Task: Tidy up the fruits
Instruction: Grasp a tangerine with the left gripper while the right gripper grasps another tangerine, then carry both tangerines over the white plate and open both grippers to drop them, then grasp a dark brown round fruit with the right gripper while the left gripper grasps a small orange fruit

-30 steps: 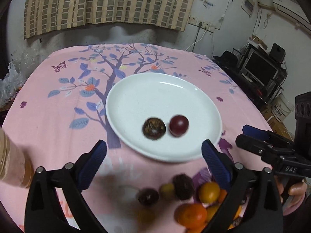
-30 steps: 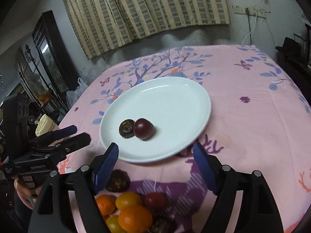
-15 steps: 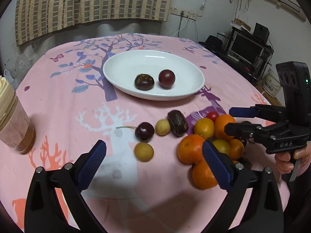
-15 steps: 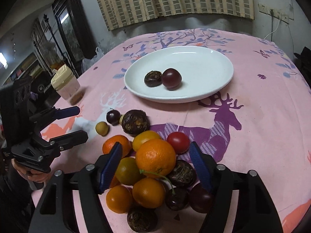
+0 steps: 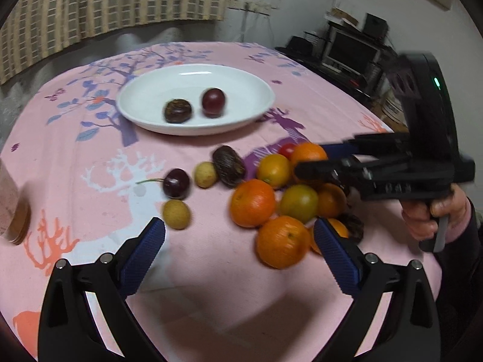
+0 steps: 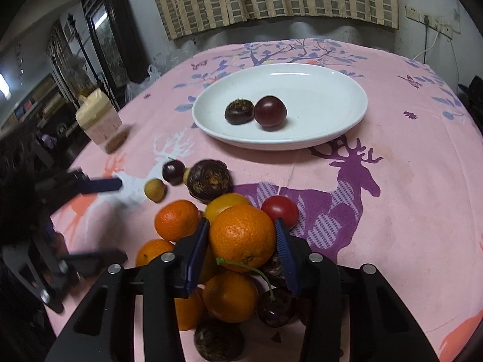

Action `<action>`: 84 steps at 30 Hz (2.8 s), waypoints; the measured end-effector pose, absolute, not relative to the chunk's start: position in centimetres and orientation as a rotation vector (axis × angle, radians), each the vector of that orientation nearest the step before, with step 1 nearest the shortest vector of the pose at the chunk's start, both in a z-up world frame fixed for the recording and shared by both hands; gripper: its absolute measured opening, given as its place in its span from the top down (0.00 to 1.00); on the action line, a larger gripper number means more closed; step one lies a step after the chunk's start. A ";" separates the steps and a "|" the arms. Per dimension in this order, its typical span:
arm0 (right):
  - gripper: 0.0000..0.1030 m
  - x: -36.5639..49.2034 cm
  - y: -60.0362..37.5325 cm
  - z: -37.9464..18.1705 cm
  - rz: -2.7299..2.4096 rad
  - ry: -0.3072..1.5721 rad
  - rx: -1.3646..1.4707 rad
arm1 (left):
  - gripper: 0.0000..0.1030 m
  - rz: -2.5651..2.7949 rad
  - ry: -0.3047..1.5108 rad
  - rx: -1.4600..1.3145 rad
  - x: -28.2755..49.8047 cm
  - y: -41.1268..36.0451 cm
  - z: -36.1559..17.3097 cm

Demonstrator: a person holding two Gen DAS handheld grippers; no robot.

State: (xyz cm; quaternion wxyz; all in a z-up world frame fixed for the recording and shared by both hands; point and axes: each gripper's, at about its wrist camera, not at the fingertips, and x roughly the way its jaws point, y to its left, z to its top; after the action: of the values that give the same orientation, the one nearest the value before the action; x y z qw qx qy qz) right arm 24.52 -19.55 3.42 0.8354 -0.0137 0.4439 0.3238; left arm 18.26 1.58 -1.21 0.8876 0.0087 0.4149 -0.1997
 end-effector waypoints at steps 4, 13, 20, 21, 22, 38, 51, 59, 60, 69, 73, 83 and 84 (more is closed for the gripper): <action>0.57 24.7 -20.9 4.9 0.689 0.895 0.050 | 0.21 -0.520 0.901 0.066 17.9 0.0 -1.9; 0.57 24.3 -21.1 5.8 0.745 0.896 0.115 | 0.39 -0.549 0.969 0.086 19.2 -1.0 -4.3; 0.57 24.4 -21.7 7.0 0.757 0.883 0.129 | 0.58 -0.586 0.968 0.054 19.3 -1.1 -4.2; 0.57 24.7 -21.9 7.3 0.763 0.884 0.129 | 0.58 -0.576 0.964 0.056 19.2 -1.2 -4.2; 0.57 25.5 -22.1 7.8 0.767 0.882 0.118 | 0.59 -0.567 0.961 0.056 19.0 -1.3 -4.1; 0.57 39.5 -19.0 5.4 0.603 0.935 -0.029 | 0.59 -0.188 0.807 -0.236 32.8 4.0 3.1; 0.37 38.3 -17.3 4.1 0.519 0.983 -0.058 | 0.17 -0.026 0.878 -0.232 35.9 7.1 0.4; 0.33 24.4 -21.7 6.5 0.453 0.861 0.006 | 0.10 -0.056 0.755 -0.258 26.6 7.7 2.7; 0.33 21.9 -22.1 6.3 0.444 0.849 0.006 | 0.10 -0.065 0.758 -0.270 25.8 7.8 2.4; 0.42 12.2 -20.8 3.3 0.337 0.884 -0.121 | 0.10 -0.126 0.832 -0.311 21.9 7.5 0.1; 0.48 12.8 -20.1 2.3 0.337 0.921 -0.122 | 0.10 -0.180 0.843 -0.312 21.5 6.7 0.1; 0.61 14.4 -18.9 0.5 0.381 0.975 -0.184 | 0.10 -0.168 0.797 -0.275 21.0 6.7 1.0; 0.64 14.3 -18.9 0.5 0.382 0.974 -0.186 | 0.10 -0.160 0.800 -0.270 21.0 6.8 0.9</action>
State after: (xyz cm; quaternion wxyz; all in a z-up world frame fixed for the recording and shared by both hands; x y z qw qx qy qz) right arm 14.34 -18.90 0.46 0.8622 -0.0887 0.4644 0.1819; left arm 21.04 6.82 0.94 0.9092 -0.1307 0.3876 -0.0775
